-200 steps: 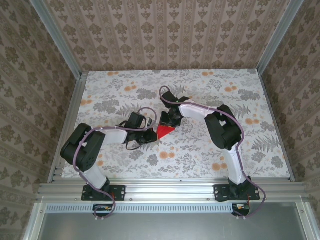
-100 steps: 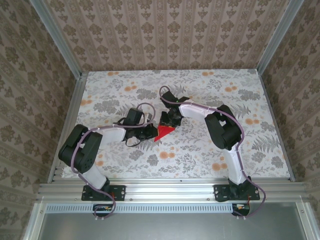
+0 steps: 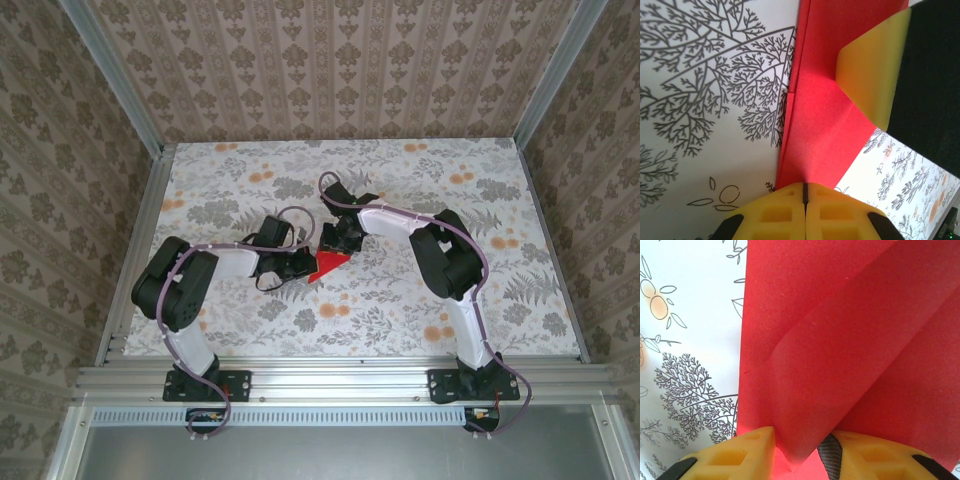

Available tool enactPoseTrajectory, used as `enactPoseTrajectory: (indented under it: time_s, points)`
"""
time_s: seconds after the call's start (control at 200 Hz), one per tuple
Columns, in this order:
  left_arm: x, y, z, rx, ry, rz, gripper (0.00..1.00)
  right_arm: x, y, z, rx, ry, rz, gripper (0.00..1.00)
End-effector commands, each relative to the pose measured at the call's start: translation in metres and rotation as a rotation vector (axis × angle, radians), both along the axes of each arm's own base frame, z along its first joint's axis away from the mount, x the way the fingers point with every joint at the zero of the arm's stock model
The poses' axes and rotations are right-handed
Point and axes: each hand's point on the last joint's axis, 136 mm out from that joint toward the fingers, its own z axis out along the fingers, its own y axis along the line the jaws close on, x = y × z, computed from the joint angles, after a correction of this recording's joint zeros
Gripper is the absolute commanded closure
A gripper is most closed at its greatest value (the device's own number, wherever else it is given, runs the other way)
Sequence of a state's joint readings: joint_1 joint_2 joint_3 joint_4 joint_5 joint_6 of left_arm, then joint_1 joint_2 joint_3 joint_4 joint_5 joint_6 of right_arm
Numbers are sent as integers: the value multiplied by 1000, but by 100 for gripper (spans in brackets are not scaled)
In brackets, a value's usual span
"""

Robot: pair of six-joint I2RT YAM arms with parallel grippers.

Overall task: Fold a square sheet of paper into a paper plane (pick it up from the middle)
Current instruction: Fourth fold the wing at the center of the table.

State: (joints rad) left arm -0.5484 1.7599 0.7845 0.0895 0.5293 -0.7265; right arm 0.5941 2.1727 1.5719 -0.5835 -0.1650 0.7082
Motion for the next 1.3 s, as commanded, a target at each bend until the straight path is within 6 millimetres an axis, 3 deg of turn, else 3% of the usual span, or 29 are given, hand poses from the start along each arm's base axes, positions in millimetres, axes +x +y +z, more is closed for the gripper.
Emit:
enactPoseTrajectory:
  time_s: [0.0, 0.175, 0.34, 0.44, 0.54, 0.9, 1.295]
  points:
    - [-10, 17, -28, 101, 72, 28, 94, -50, -49, -77, -231, 218, -25, 63]
    - [-24, 33, -44, 192, 115, 30, 96, -27, -34, -43, -156, 146, -33, 63]
    - [-32, 44, -55, 260, 147, 29, 97, 2, -21, 21, -14, 4, -48, 57]
    - [-35, 48, -59, 279, 162, 30, 98, 8, -17, 58, 81, -99, -43, 51]
    - [-36, 48, -61, 285, 167, 34, 99, 4, -13, 76, 160, -171, -30, 52]
    - [-38, 47, -62, 284, 167, 27, 100, -25, 24, 44, 249, -138, 40, 84]
    - [-39, 45, -60, 273, 167, 28, 100, -31, 34, 18, 276, -94, 45, 92]
